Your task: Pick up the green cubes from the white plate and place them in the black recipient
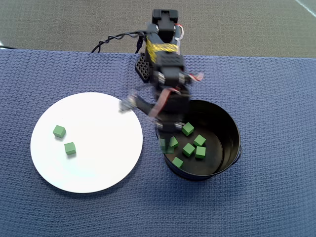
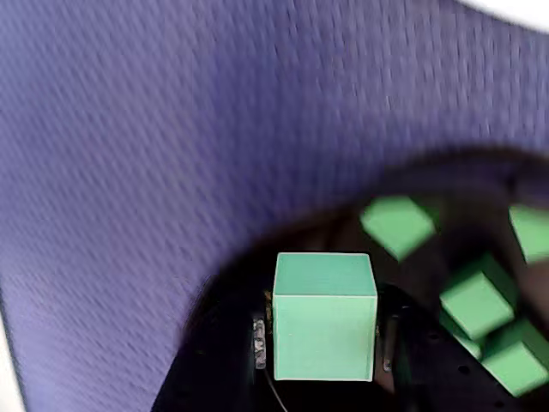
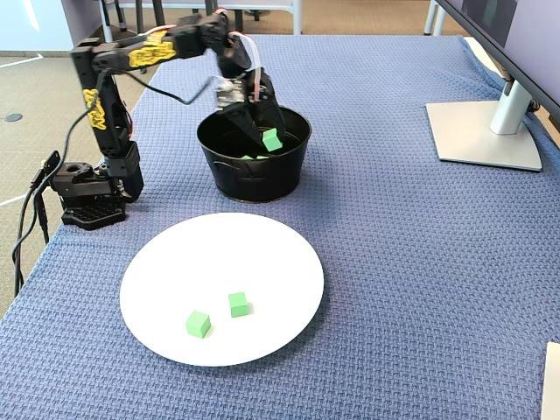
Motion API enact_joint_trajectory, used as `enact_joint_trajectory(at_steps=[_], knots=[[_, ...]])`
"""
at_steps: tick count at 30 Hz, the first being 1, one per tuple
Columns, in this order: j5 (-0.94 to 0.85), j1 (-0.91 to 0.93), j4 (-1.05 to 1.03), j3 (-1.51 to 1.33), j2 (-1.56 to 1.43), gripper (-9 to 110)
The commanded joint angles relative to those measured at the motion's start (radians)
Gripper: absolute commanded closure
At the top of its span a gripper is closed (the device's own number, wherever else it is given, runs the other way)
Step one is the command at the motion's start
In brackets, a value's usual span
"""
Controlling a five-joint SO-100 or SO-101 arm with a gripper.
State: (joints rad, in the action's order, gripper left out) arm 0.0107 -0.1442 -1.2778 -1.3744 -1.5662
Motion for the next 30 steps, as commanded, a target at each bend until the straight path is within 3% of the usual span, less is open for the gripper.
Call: enact_joint_trajectory(at_steps=[1, 5, 8, 11, 18, 24, 30], knots=[[0.054, -0.133, 0.005, 0.051, 0.058, 102], [0.067, -0.206, 0.02, 0.072, 0.143, 101], [-0.029, -0.239, -0.006, 0.084, 0.149, 60], [-0.041, -0.224, -0.014, 0.098, 0.117, 52], [-0.081, -0.087, -0.129, 0.221, -0.014, 52], [-0.193, 0.259, -0.215, 0.327, -0.049, 54], [-0.407, 0.588, -0.13, 0.273, 0.043, 59]])
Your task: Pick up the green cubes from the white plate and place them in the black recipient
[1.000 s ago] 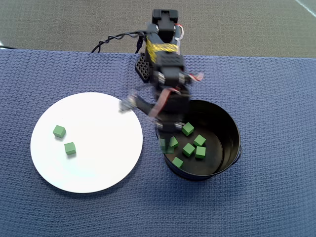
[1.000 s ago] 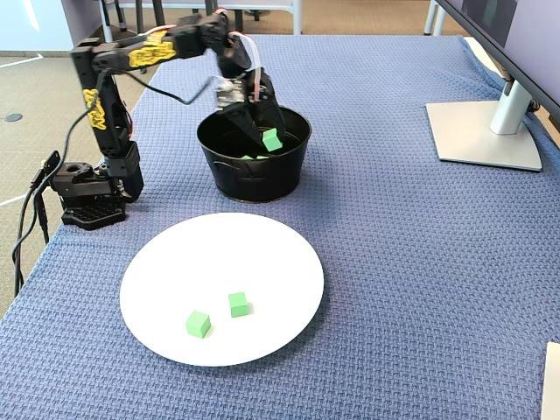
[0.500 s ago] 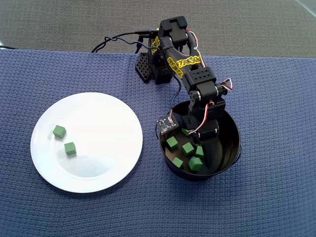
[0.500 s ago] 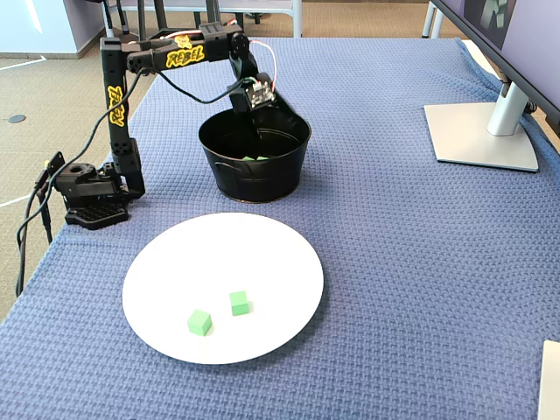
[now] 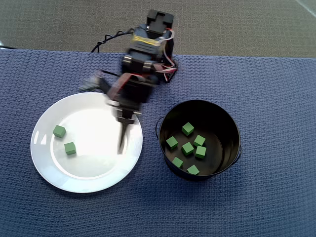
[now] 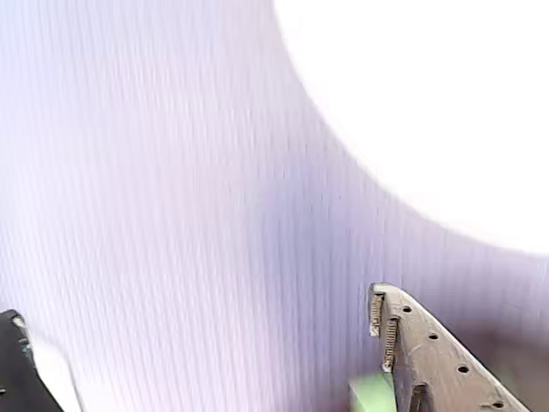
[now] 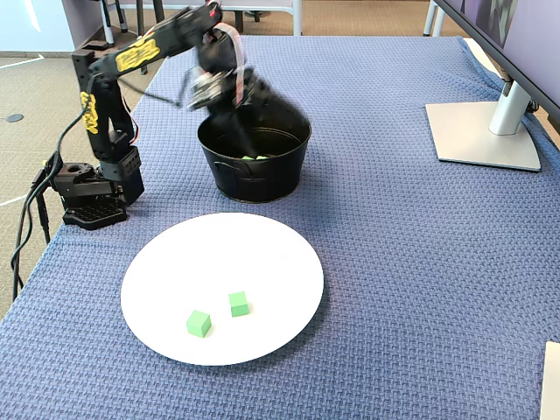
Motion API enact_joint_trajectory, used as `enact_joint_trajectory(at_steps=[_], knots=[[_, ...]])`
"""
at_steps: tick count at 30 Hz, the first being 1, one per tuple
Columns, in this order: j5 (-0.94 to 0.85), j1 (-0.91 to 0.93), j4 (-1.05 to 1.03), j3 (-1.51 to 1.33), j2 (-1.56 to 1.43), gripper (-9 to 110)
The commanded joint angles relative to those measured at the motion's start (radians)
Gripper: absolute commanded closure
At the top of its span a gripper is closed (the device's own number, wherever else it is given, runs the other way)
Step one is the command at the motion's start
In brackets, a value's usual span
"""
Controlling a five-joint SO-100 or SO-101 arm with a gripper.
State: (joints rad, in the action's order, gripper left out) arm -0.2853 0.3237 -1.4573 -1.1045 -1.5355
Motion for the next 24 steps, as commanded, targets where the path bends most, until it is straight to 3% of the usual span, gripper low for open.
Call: enact_joint_trajectory(at_steps=[1, 7, 12, 24], knots=[[-0.133, 0.158, 0.08, -0.02, 0.031, 61], [-0.272, 0.302, 0.213, -0.081, 0.173, 66], [-0.345, 0.35, 0.196, 0.021, 0.339, 70], [-0.744, 0.403, 0.199, 0.124, 0.528, 69]])
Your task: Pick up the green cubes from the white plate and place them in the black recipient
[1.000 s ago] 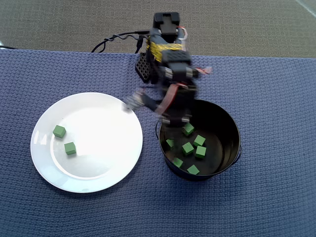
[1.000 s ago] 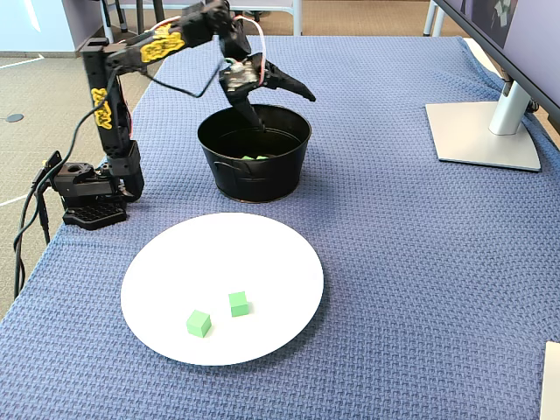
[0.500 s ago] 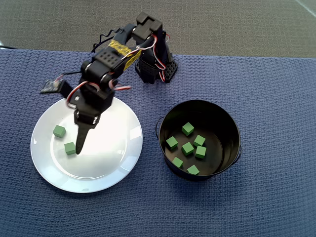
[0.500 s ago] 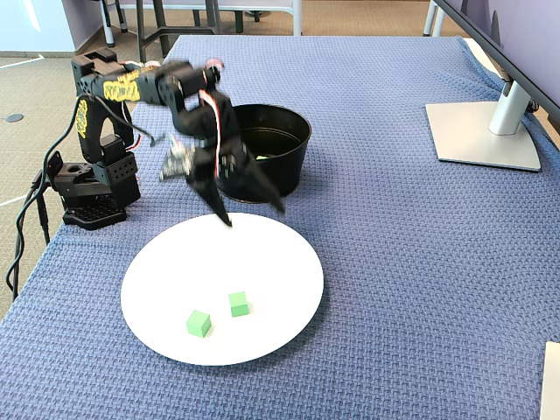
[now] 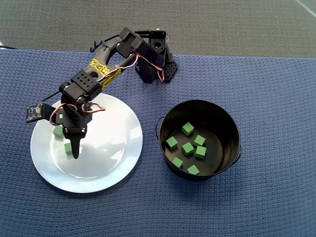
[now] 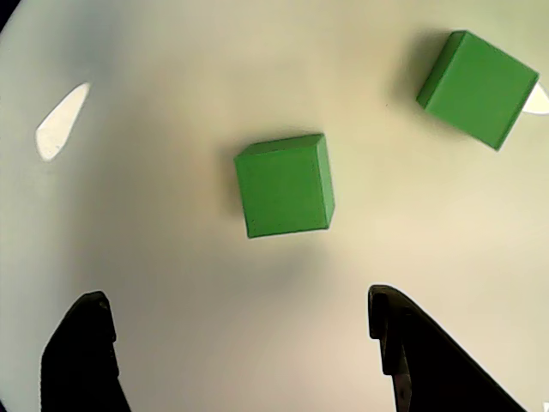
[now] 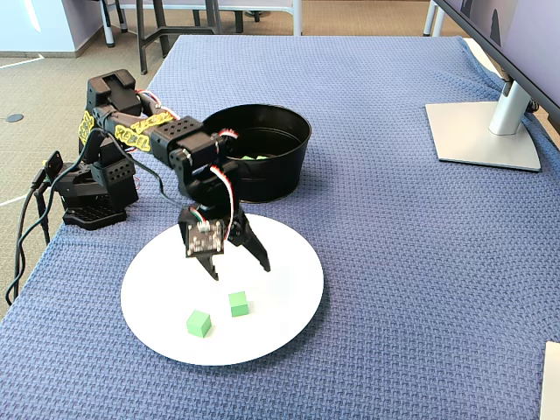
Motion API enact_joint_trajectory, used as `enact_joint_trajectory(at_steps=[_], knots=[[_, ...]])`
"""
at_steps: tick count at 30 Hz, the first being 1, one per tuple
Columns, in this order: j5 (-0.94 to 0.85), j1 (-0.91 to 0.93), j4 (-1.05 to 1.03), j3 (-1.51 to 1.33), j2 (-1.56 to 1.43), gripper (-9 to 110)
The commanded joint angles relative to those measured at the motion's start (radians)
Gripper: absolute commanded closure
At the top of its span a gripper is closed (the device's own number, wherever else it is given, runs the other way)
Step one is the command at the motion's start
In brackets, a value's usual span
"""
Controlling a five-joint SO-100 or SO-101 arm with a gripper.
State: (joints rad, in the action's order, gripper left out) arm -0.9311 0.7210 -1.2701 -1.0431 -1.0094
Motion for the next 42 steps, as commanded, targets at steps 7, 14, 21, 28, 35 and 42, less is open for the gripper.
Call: enact_joint_trajectory(at_steps=[7, 14, 21, 28, 35, 42], knots=[[-0.178, 0.014, 0.037, 0.089, 0.052, 70], [-0.196, 0.02, 0.063, 0.17, 0.143, 71], [-0.215, 0.021, 0.043, 0.225, 0.19, 73], [-0.204, 0.02, 0.054, 0.224, 0.193, 83], [-0.147, 0.018, 0.114, 0.183, 0.173, 102], [0.132, -0.002, 0.149, 0.046, -0.021, 102]])
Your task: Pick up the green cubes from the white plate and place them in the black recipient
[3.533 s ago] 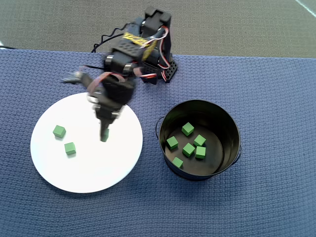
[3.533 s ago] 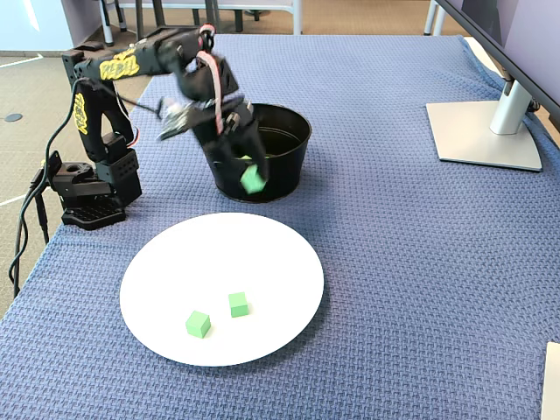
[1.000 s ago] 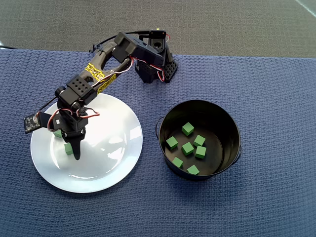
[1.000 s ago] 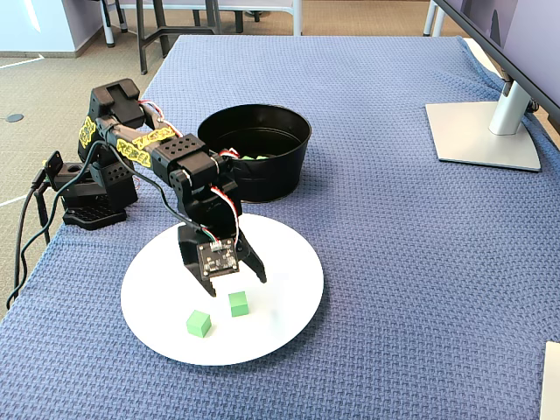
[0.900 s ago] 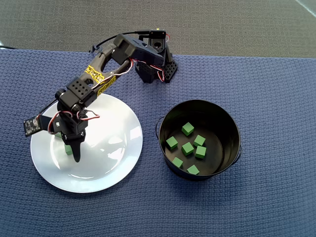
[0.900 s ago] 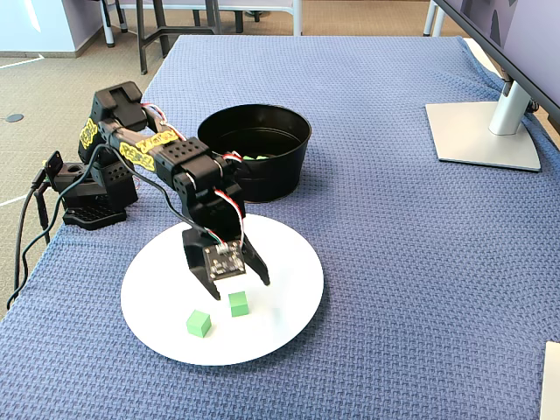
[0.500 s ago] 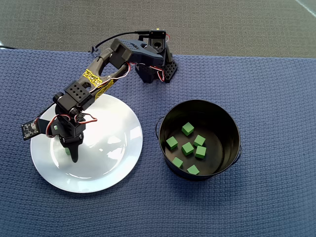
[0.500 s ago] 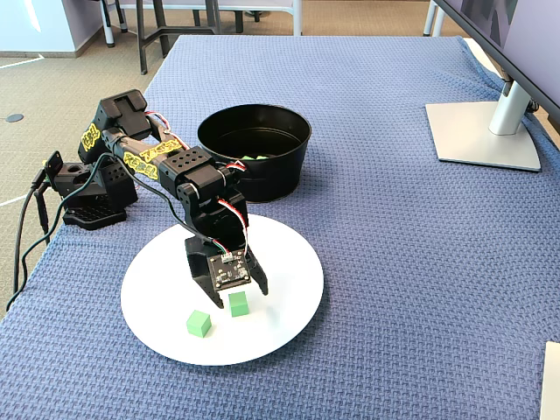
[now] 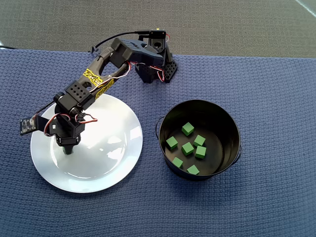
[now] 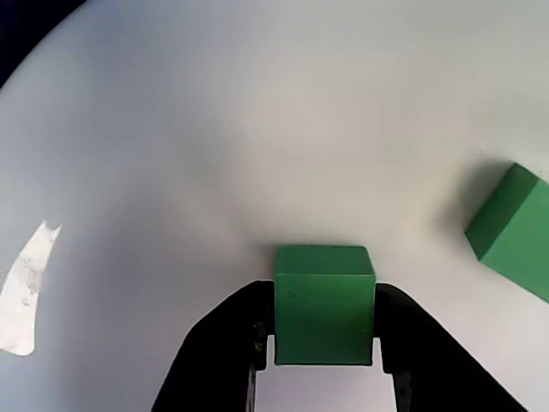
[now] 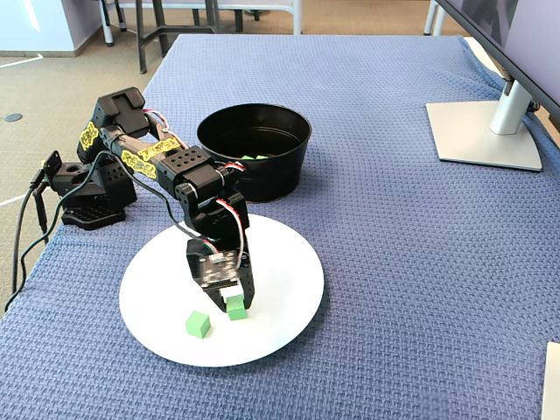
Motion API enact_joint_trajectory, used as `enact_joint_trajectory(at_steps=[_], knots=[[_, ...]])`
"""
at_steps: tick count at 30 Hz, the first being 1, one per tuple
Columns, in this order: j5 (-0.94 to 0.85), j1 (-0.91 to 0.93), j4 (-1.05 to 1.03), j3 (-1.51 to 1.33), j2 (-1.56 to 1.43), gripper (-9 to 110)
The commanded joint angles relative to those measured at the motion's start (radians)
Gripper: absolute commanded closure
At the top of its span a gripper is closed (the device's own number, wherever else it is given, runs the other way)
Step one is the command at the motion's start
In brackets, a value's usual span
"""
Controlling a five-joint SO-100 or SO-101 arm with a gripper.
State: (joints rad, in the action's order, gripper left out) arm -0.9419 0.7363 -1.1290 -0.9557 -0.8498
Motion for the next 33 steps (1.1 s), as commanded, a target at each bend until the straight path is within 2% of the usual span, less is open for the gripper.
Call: enact_joint_trajectory(at_steps=[1, 9, 18, 28, 33], knots=[[0.198, -0.02, -0.009, -0.064, -0.233, 102], [0.476, -0.104, -0.069, -0.31, -0.681, 102], [0.681, -0.482, -0.193, -0.495, -0.966, 102], [0.888, -0.983, -0.149, -0.574, -0.98, 102], [0.93, -1.114, -0.135, -0.548, -0.859, 102]])
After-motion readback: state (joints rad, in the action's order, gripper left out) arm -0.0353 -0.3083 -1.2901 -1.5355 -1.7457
